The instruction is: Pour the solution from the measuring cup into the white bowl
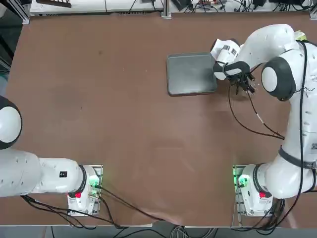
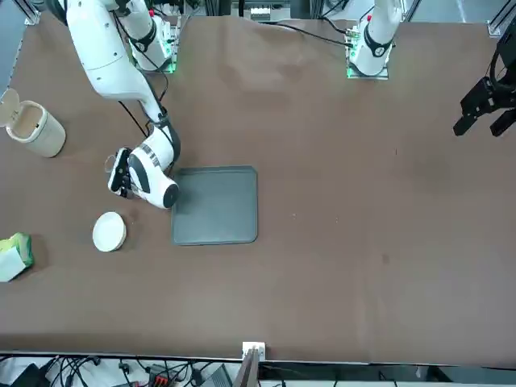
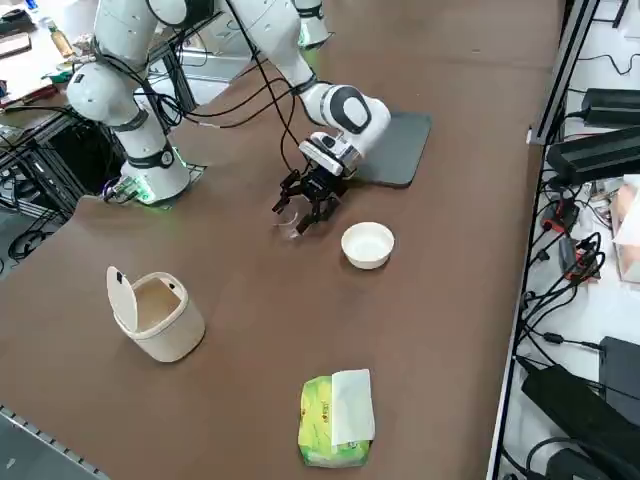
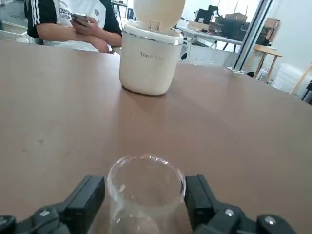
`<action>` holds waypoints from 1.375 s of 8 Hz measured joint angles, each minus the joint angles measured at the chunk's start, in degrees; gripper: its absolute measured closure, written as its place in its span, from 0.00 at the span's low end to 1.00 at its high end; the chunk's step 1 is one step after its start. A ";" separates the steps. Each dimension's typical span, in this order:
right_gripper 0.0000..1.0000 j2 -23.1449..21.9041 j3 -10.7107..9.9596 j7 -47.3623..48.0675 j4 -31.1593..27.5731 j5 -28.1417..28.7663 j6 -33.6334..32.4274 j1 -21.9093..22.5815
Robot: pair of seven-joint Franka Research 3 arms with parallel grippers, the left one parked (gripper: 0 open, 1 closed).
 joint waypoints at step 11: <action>0.00 -23.08 1.60 -59.95 14.87 20.58 -11.87 -1.69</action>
